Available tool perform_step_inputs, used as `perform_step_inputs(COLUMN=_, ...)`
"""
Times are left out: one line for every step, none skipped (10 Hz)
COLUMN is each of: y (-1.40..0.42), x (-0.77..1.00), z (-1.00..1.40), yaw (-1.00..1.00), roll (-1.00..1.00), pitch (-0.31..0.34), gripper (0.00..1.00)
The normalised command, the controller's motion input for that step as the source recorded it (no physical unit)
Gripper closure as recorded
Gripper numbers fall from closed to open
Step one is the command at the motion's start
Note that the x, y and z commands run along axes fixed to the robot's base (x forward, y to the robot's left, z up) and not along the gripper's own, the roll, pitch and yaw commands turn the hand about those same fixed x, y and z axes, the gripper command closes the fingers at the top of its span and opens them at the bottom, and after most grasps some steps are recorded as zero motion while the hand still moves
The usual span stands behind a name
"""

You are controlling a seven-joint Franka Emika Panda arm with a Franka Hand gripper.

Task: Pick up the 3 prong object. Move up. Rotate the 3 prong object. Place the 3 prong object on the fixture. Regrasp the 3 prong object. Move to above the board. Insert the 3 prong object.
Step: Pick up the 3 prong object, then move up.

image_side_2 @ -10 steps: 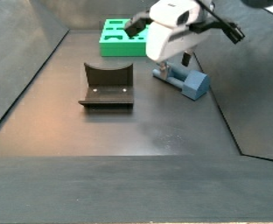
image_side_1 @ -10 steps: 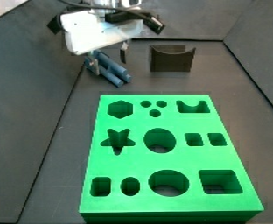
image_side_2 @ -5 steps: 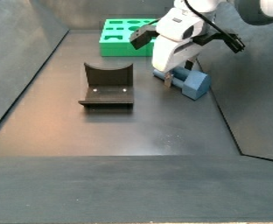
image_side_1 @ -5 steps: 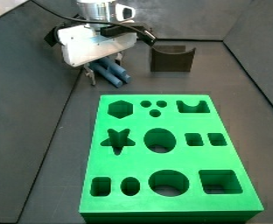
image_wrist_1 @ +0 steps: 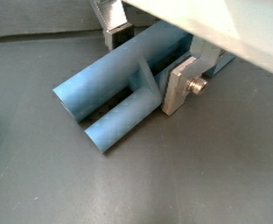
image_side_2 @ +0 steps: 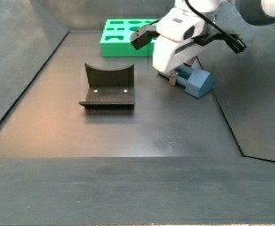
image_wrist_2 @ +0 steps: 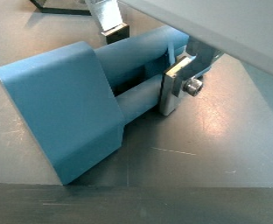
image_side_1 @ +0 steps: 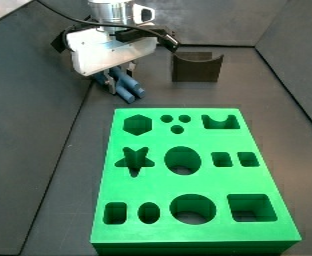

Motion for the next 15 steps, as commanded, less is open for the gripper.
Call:
perform_step_inputs(y=0.0, x=0.0, z=0.0, yaw=0.0, roll=0.0, pitch=0.0, gripper=1.0)
perform_step_inputs(y=0.0, x=0.0, z=0.0, yaw=0.0, roll=0.0, pitch=0.0, gripper=1.0)
perform_step_inputs(y=0.0, x=0.0, z=0.0, yaw=0.0, roll=0.0, pitch=0.0, gripper=1.0)
perform_step_inputs(y=0.0, x=0.0, z=0.0, yaw=0.0, roll=0.0, pitch=0.0, gripper=1.0)
perform_step_inputs(y=0.0, x=0.0, z=0.0, yaw=0.0, roll=0.0, pitch=0.0, gripper=1.0)
perform_step_inputs(y=0.0, x=0.0, z=0.0, yaw=0.0, roll=0.0, pitch=0.0, gripper=1.0)
perform_step_inputs(y=0.0, x=0.0, z=0.0, yaw=0.0, roll=0.0, pitch=0.0, gripper=1.0)
perform_step_inputs(y=0.0, x=0.0, z=0.0, yaw=0.0, roll=0.0, pitch=0.0, gripper=1.0)
perform_step_inputs(y=0.0, x=0.0, z=0.83, yaw=0.0, roll=0.0, pitch=0.0, gripper=1.0)
perform_step_inputs(y=0.01, x=0.0, z=0.83, yaw=0.03, roll=0.0, pitch=-0.002, gripper=1.0)
perform_step_inputs(y=0.0, x=0.0, z=0.79, yaw=0.03, roll=-0.01, pitch=0.014, gripper=1.0)
perform_step_inputs(y=0.0, x=0.0, z=0.66, yaw=0.03, roll=-0.02, pitch=0.042, gripper=1.0)
perform_step_inputs(y=-0.01, x=0.0, z=0.55, yaw=0.03, roll=-0.04, pitch=0.051, gripper=1.0)
perform_step_inputs(y=-0.01, x=-0.02, z=0.39, yaw=0.03, roll=-0.06, pitch=0.048, gripper=1.0)
perform_step_inputs(y=-0.01, x=-0.02, z=0.31, yaw=0.03, roll=-0.07, pitch=0.045, gripper=1.0)
